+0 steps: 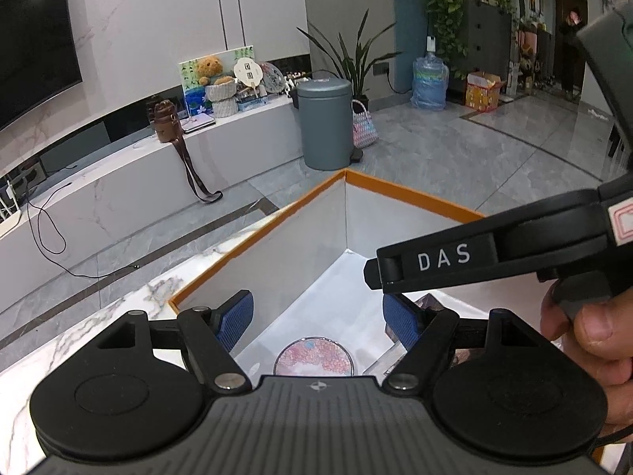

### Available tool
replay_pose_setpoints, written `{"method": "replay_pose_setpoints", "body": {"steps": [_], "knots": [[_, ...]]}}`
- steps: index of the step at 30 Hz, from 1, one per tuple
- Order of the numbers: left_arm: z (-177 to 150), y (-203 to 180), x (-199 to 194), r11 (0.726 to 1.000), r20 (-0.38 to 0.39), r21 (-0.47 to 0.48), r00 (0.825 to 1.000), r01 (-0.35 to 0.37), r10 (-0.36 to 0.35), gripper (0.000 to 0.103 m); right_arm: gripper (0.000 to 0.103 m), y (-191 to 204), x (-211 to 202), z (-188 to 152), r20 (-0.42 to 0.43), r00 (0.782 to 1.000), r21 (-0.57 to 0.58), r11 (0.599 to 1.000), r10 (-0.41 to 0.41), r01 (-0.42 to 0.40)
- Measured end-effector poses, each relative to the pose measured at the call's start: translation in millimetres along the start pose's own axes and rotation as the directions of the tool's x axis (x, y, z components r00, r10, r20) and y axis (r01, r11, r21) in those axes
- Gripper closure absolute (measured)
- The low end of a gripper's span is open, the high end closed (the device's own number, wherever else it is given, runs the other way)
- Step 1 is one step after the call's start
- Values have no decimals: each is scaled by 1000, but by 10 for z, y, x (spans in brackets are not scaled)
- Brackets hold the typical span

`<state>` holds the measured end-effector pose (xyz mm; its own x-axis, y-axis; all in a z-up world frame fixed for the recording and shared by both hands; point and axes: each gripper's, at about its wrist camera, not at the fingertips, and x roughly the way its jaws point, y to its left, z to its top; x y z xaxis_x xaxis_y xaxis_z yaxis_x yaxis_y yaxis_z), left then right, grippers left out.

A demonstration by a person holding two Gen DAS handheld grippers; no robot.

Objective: Organize rigid objects
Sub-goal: 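Open the left tool to drop the compact while the right tool releases the cube box, then move both open tools back toward the yellow bottle and pink pump bottle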

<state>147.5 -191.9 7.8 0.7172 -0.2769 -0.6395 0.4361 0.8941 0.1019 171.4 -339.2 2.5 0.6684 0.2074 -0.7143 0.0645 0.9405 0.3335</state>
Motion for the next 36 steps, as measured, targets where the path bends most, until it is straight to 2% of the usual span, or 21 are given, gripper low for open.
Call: {"method": "replay_pose_setpoints", "body": {"steps": [9, 21, 27, 36], "knots": [[-57, 146, -256, 1000, 33, 6, 999, -27, 27, 15, 39, 149, -158, -28, 21, 1000, -37, 999, 9, -8], [-114, 632, -475, 994, 52, -83, 996, -71, 75, 15, 39, 452, -267, -121, 36, 999, -113, 993, 31, -27], [-231, 896, -479, 988, 22, -110, 993, -109, 112, 15, 39, 684, -329, -203, 58, 998, -164, 986, 29, -19], [-503, 1447, -368, 966, -64, -212, 988, -148, 137, 15, 39, 1044, -511, -460, 75, 995, -265, 963, 67, -45]]}}
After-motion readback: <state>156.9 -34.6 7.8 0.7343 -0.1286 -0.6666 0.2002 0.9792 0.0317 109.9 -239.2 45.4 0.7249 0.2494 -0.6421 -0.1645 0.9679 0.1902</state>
